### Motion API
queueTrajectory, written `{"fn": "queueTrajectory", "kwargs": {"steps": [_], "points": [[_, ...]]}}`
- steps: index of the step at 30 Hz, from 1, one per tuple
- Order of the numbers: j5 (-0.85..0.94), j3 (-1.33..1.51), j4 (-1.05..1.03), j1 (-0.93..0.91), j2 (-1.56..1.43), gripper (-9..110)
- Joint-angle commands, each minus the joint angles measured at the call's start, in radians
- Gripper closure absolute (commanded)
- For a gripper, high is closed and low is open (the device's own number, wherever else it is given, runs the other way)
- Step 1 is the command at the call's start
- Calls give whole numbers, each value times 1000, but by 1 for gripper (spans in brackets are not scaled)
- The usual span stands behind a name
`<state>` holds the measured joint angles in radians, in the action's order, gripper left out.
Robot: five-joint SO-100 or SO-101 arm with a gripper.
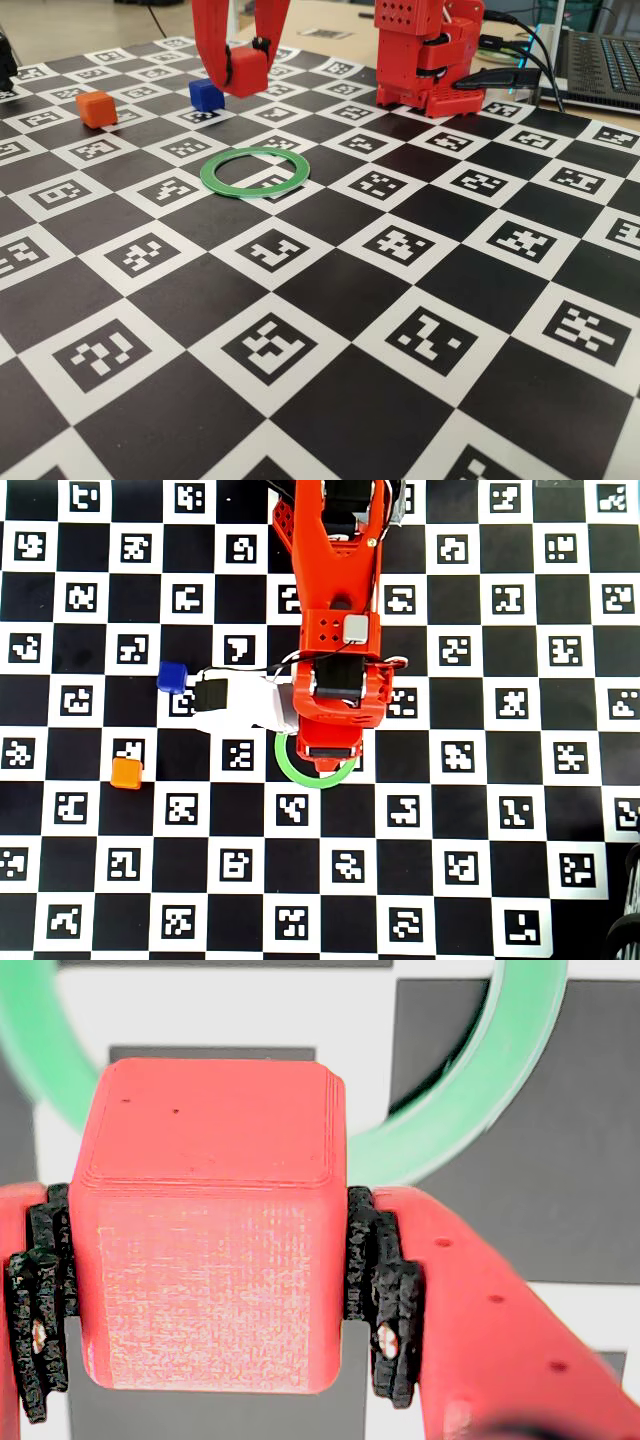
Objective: Grab the red cube then put it in the green circle then put the blue cube on top and finally the orange cube on top
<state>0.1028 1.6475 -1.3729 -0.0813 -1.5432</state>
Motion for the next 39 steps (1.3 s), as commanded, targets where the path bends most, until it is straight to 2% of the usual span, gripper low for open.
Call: {"fn": "queueTrajectory", "kwargs": {"steps": [1,17,39], "points": [[11,54,101,-14,-109,96],[21,268,357,2,-55,96],[18,307,394,11,14,96]]}}
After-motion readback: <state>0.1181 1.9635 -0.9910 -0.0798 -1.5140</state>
